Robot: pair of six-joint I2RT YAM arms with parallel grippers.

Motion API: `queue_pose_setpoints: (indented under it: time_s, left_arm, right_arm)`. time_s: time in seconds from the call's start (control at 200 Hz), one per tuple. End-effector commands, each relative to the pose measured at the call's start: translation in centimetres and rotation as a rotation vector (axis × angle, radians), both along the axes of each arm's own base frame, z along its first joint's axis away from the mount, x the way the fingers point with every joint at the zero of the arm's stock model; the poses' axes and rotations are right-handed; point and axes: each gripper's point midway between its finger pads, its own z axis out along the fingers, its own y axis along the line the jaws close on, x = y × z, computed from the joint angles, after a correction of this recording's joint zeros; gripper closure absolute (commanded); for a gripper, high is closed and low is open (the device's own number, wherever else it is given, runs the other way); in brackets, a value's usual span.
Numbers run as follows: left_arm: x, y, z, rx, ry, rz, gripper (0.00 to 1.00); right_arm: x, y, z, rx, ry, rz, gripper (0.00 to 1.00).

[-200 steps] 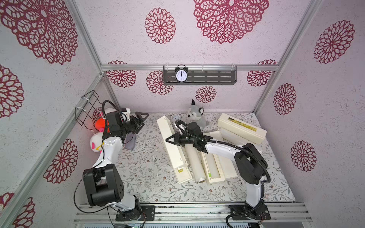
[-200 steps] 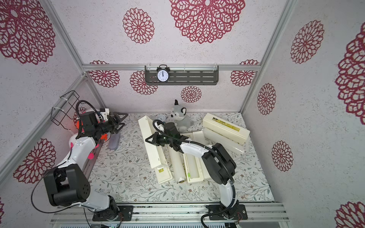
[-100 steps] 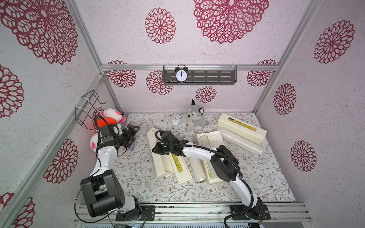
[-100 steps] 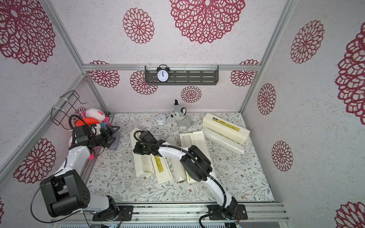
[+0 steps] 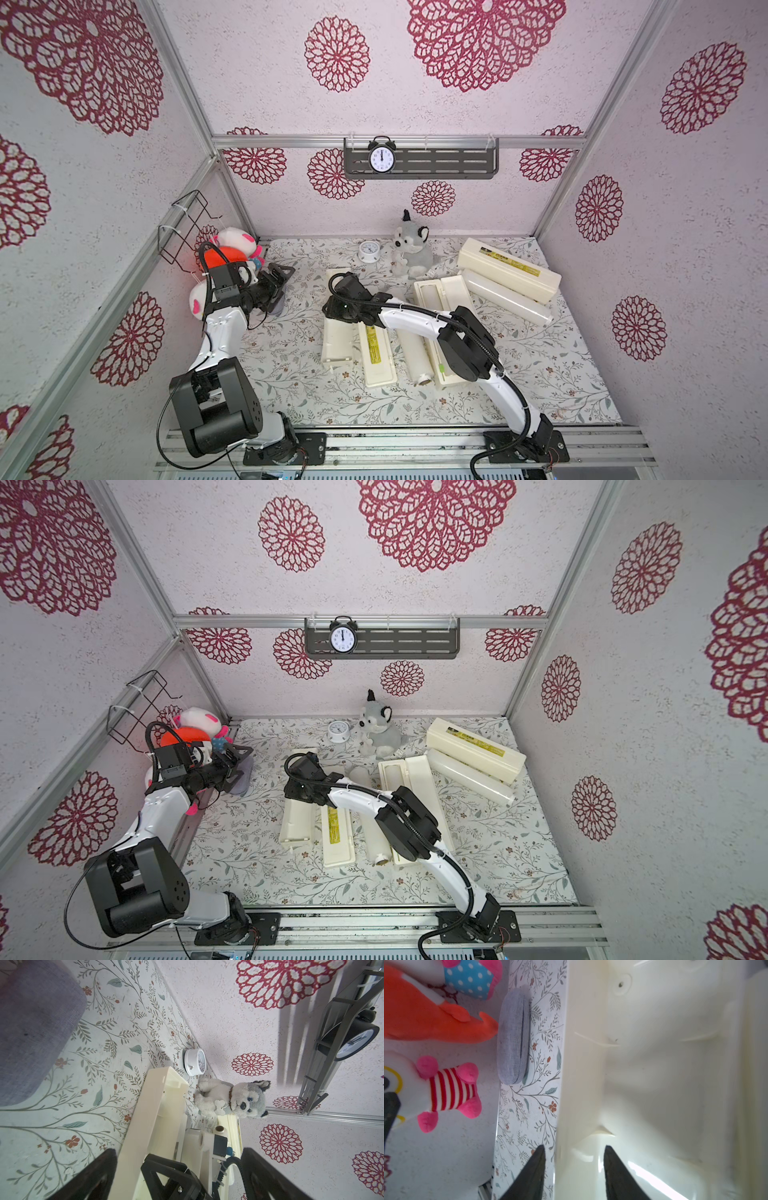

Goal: Put plastic wrap rolls into dispensers
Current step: Place the plastic wrap cutting box at the center of the board, then move the plastic wrap cutting box to the center of the board.

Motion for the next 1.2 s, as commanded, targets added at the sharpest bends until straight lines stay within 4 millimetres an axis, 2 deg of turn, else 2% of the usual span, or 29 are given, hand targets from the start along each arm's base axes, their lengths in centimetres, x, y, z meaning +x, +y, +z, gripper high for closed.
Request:
queue_pose_setpoints:
  time_s: [0.0,0.16,0.255,0.375,0.495,0.58,0.706,0.846,1.041,1.196]
  left_arm:
    - [-0.1,0.0,-0.2,0.027,0.007,-0.006,0.02]
    - [0.5,-1.3,-1.6,0.066,0.047,-0.036,0.02]
    - [0.9,-2.4,-2.6,0.098,0.079,-0.060,0.01]
    - [1.1,-3.5,-3.7,0.128,0.102,-0.076,0.01]
    - [1.2,-4.7,-4.4,0.162,0.115,-0.096,0.01]
    - [1.4,-5.3,-4.7,0.186,0.120,-0.101,0.00]
    - [1.4,-6.2,-4.9,0.227,0.120,-0.111,0.00]
    - [0.7,-6.7,-5.9,0.271,0.132,-0.111,0.00]
    - [-0.4,-6.7,-7.7,0.331,0.171,-0.112,0.01]
    - [-0.9,-6.9,-9.6,0.374,0.213,-0.128,0.02]
  right_arm:
    - [0.8,0.2,4.6,0.057,-0.102,0.022,0.44]
    - [1.1,-1.4,8.3,0.061,-0.207,0.067,0.41]
    - [1.9,-3.8,9.9,0.027,-0.262,0.064,0.37]
    - [3.7,-7.2,10.9,0.005,-0.284,0.086,0.36]
    - [5.1,-11.5,10.3,-0.125,-0.286,0.096,0.35]
    - [5.4,-14.1,9.5,-0.242,-0.278,0.110,0.34]
    - [4.3,-17.4,7.3,-0.428,-0.250,0.142,0.32]
    - [2.2,-20.9,5.2,-0.551,-0.209,0.130,0.31]
    - [-0.2,-23.5,3.7,-0.652,-0.178,0.094,0.30]
    - [-1.9,-24.3,1.9,-0.696,-0.134,0.086,0.29]
